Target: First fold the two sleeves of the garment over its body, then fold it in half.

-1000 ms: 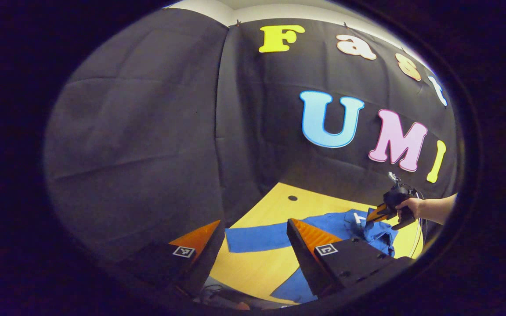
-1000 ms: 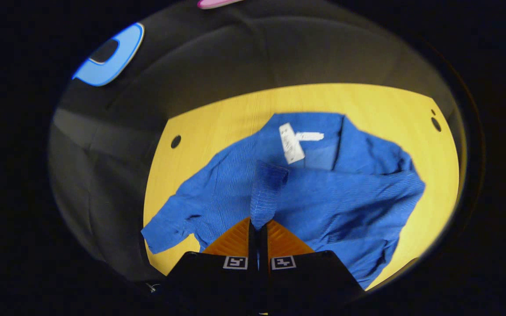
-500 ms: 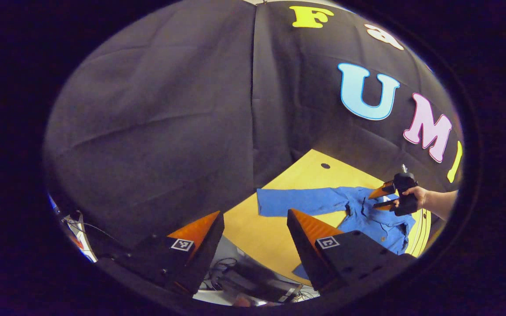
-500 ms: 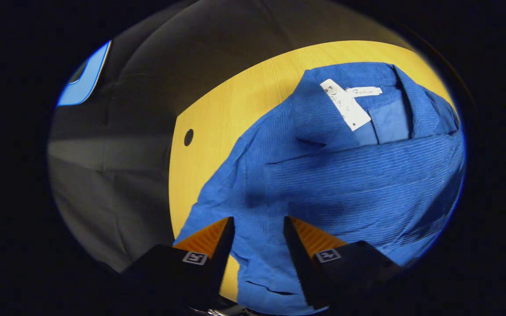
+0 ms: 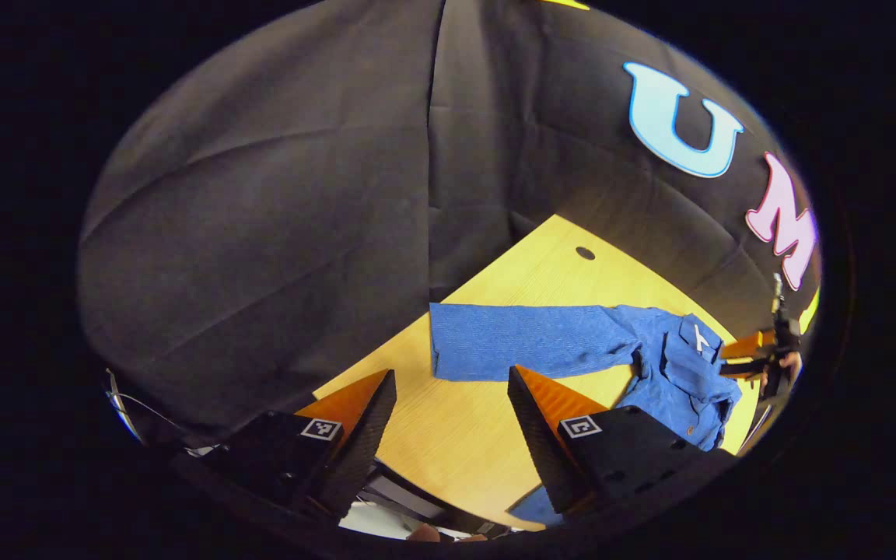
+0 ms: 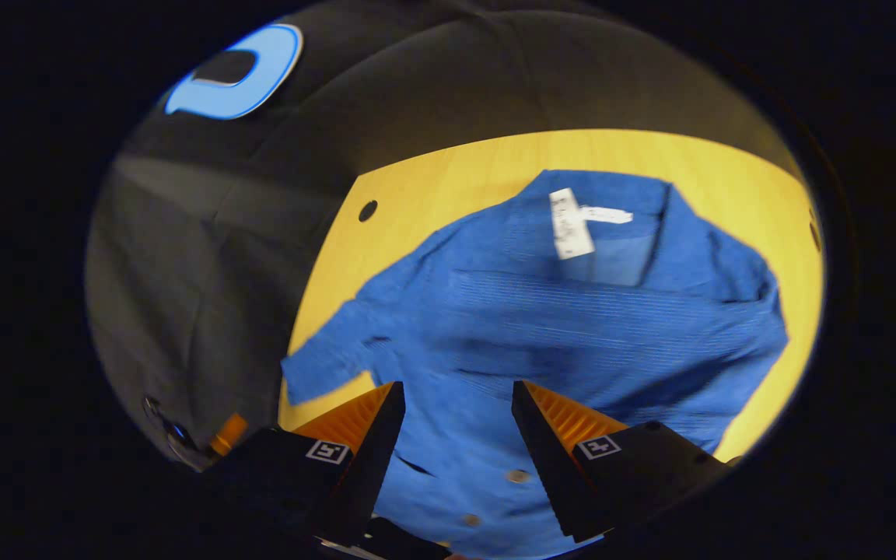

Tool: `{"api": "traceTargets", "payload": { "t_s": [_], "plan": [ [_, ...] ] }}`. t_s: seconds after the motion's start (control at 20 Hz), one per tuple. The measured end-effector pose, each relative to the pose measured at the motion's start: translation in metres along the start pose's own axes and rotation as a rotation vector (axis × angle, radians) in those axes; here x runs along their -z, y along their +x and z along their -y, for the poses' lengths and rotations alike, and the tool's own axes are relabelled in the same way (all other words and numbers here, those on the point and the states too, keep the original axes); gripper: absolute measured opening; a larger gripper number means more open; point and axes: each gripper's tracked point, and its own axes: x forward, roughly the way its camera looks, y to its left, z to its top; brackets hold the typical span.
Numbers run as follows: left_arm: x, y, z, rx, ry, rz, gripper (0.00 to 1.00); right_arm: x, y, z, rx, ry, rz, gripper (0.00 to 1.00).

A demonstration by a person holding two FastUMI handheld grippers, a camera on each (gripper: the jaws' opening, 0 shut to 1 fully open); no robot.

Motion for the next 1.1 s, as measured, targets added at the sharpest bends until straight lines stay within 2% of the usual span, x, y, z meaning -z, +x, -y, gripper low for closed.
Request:
{"api": "traceTargets", "payload": {
  "t_s": [0.05, 0.1, 0.2, 0.35, 0.5, 0.6, 0.65, 0.7, 0.8, 0.9, 0.95, 1.0, 1.1],
  "plan": [
    [-0.005, 0.013, 0.004, 0.004, -0.006, -0.034, 0.87, 0.006, -0.02, 0.016, 0.027, -0.044, 0.011, 0.9],
    [-0.009, 0.026, 0.006, 0.008, -0.007, -0.059, 0.85, 0.015, -0.041, 0.031, 0.046, -0.075, 0.025, 0.9],
    [-0.016, 0.053, 0.004, -0.013, 0.005, -0.118, 0.87, 0.038, -0.086, 0.052, 0.071, -0.084, 0.045, 0.9],
    [-0.016, 0.088, 0.002, -0.044, 0.027, -0.213, 0.87, 0.079, -0.14, 0.079, 0.074, -0.005, 0.073, 0.9],
    [-0.014, 0.113, 0.001, -0.04, 0.026, -0.297, 0.85, 0.127, -0.181, 0.107, 0.117, 0.072, 0.076, 0.89],
    [-0.008, 0.125, 0.0, -0.03, -0.01, -0.358, 0.85, 0.152, -0.201, 0.125, 0.153, 0.13, 0.074, 0.9],
    [-0.003, 0.131, -0.002, -0.048, -0.027, -0.387, 0.84, 0.165, -0.211, 0.133, 0.168, 0.158, 0.072, 0.9],
    [-0.01, 0.139, -0.006, -0.055, 0.006, -0.35, 0.85, 0.175, -0.218, 0.139, 0.182, 0.181, 0.07, 0.9],
    [-0.014, 0.141, -0.009, -0.1, 0.085, -0.378, 0.82, 0.19, -0.226, 0.147, 0.205, 0.202, 0.068, 0.9],
    [-0.017, 0.144, 0.0, -0.099, 0.123, -0.386, 0.83, 0.195, -0.229, 0.152, 0.226, 0.207, 0.065, 0.9],
    [-0.02, 0.139, 0.002, -0.093, 0.125, -0.39, 0.78, 0.194, -0.229, 0.148, 0.22, 0.207, 0.069, 0.9],
    [-0.019, 0.141, 0.004, -0.087, 0.128, -0.4, 0.81, 0.191, -0.228, 0.144, 0.21, 0.205, 0.075, 0.9],
    [-0.02, 0.145, 0.009, -0.059, 0.152, -0.387, 0.46, 0.19, -0.226, 0.133, 0.186, 0.198, 0.074, 0.9]
  ]
}}
